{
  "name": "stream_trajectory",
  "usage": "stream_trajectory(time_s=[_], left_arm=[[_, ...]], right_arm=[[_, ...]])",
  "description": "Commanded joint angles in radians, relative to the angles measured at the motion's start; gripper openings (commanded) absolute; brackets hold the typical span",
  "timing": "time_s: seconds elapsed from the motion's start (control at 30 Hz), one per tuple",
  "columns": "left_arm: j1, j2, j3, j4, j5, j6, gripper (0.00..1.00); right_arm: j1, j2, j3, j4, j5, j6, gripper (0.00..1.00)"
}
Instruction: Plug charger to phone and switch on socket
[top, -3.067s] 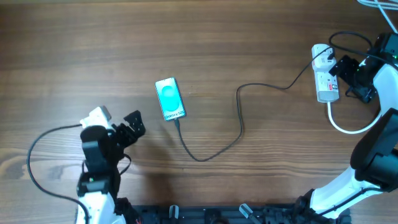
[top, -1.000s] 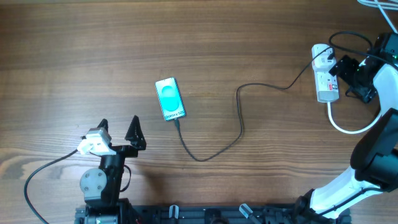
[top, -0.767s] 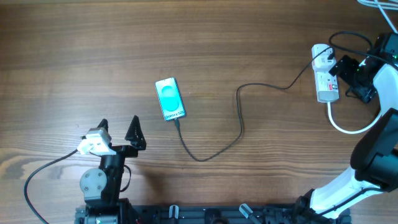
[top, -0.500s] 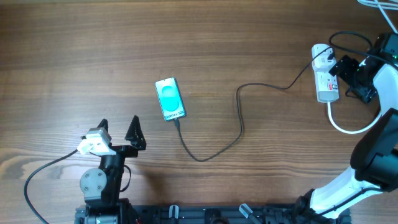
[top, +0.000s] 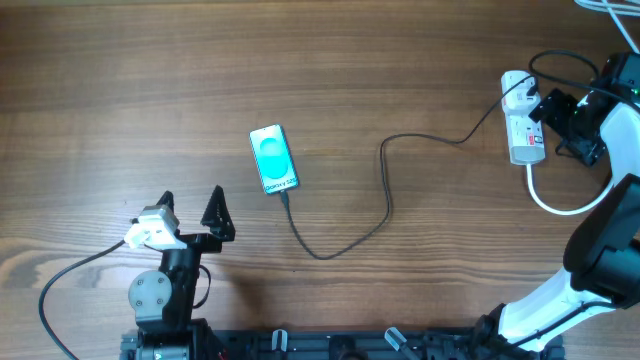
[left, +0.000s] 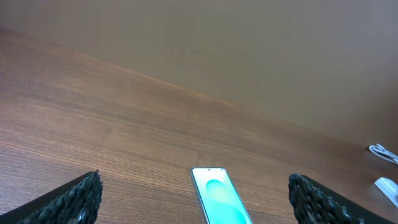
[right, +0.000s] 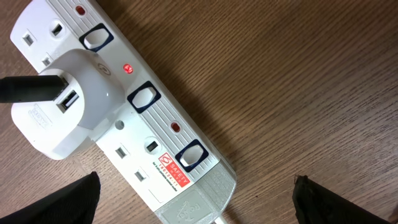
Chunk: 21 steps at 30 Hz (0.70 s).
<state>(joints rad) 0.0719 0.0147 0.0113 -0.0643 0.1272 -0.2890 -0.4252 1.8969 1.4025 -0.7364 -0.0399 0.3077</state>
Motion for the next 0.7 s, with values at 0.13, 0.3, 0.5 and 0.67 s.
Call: stream_trajectory(time_s=[0.13,0.3,0.5,0.67], left_arm=[[-0.005,-0.012,-0.006,-0.004,-0.013,0.024,1.0],[-0.005,-0.012,-0.006,-0.004,-0.013,0.024,1.0],[-0.005,-0.012,-0.006,-0.004,-0.013,0.024,1.0],[-0.005,-0.012,-0.006,-0.004,-0.013,0.024,1.0]], right_arm=[[0.069,-0.205,0.014,0.002,0.018,-0.017,1.0],[0.19,-0.351,0.014,0.002,0.018,-0.016,1.0],[0.304,-0.496,0.013,0.002,0.018,-0.017,1.0],[0.327,-0.602,0.013,0.0,0.018,-0.016,1.0]])
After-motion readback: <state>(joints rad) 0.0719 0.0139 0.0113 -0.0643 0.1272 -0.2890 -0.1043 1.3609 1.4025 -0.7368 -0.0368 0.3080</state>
